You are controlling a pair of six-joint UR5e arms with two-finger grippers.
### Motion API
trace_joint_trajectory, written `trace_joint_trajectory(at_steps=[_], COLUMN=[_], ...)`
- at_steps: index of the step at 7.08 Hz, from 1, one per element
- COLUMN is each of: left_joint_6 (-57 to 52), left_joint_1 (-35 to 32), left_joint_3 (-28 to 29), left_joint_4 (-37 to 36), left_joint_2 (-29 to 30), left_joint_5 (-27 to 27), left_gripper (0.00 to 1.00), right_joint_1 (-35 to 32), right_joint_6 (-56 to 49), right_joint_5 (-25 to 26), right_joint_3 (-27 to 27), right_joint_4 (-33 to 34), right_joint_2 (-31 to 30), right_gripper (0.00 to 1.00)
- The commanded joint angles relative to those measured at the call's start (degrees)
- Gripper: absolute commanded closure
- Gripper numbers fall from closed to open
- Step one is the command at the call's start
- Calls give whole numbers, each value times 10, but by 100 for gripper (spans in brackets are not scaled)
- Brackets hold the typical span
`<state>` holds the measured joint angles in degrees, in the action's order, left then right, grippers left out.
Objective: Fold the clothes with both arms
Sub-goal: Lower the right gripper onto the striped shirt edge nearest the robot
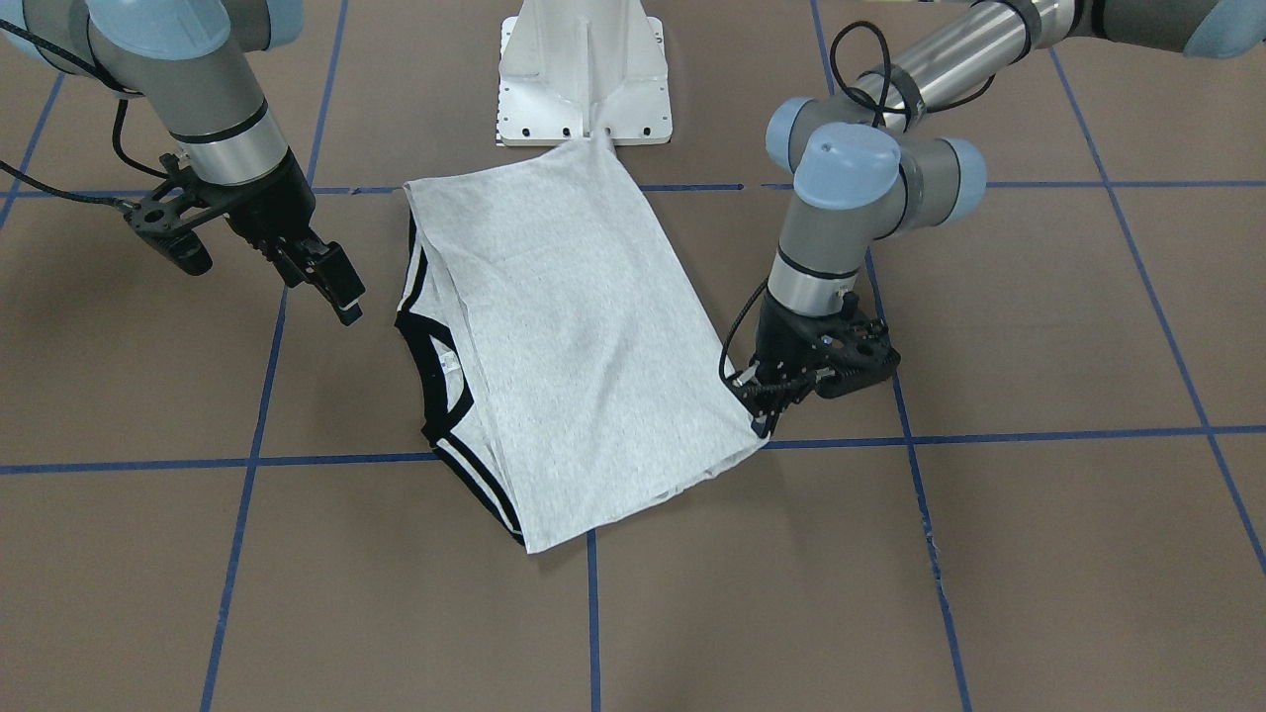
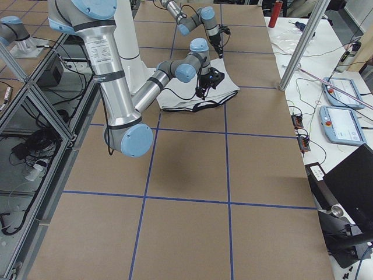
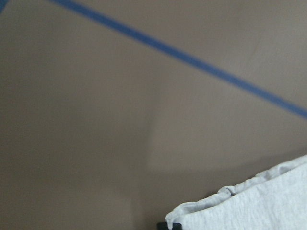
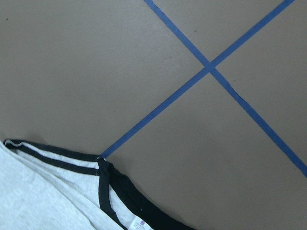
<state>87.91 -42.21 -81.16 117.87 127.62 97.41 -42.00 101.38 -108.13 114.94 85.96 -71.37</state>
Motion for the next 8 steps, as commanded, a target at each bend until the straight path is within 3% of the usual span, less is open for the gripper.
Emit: trace_joint_trajectory(at_steps=[1, 4, 5, 7, 8], left_joint_6=[-29, -31, -62, -63, -62], left_joint_1=[-39, -52, -52, -55, -54], left_joint_3=[200, 242, 240, 191, 129], left_joint_4=[138, 172, 175, 163, 149], left_joint_2=[100, 119, 119, 106, 60], left_joint_5=[-1, 4, 4, 52, 82], left_gripper=[100, 100, 53, 49, 49], right_joint_1=[10, 26, 38, 106, 145], right_joint_6=[6, 8, 12, 59, 85], right_joint_5=[2, 3, 3, 6, 29], right_joint_3=[-2, -2, -2, -12, -33], right_joint_4=[-28, -44, -44, -38, -37], right_joint_2=[2, 2, 7, 40, 63], right_gripper=[0, 0, 0, 0, 0])
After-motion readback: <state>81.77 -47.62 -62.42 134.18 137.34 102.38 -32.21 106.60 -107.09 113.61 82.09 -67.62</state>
